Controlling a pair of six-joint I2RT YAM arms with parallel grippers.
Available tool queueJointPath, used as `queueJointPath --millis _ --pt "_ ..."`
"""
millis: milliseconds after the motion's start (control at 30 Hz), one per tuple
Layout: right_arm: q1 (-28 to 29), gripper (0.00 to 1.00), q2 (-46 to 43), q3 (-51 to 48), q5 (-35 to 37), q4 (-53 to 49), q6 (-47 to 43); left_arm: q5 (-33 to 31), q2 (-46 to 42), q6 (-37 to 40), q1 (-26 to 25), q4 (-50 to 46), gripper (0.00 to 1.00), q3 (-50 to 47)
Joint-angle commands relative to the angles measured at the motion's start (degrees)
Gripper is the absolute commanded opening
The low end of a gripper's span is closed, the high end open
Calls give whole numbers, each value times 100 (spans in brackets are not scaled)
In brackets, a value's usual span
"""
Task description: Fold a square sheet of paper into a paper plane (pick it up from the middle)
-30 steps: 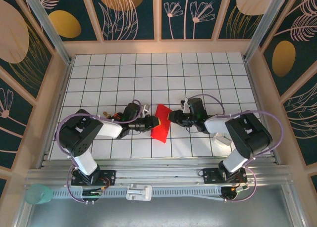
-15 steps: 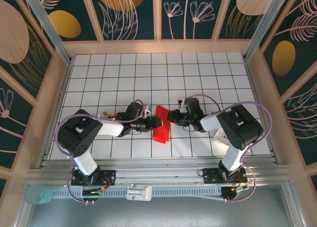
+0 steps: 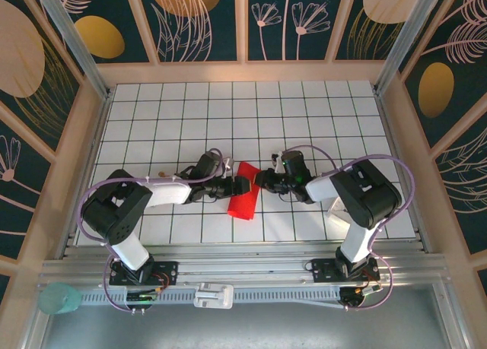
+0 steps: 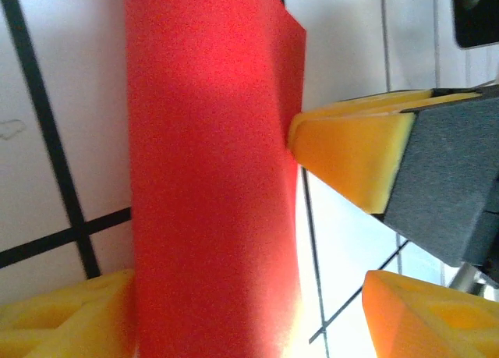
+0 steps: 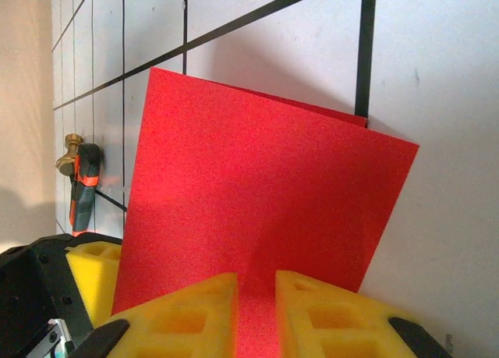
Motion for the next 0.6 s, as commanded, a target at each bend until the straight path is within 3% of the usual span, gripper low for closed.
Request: queueJointPath --millis 0,100,233,400,567 --pt "109 19 193 64 51 -28 31 -668 84 438 99 -1035 75 164" --pt "116 18 199 64 41 -6 31 -900 70 541 94 -1296 77 280" --pt "123 18 253 83 33 35 45 -758 75 552 91 -1273 79 347" --pt "167 17 332 154 23 59 72 -523 291 595 -31 -1286 73 520" --pt "196 17 395 216 -11 100 109 -626 405 593 -76 -1334 60 593"
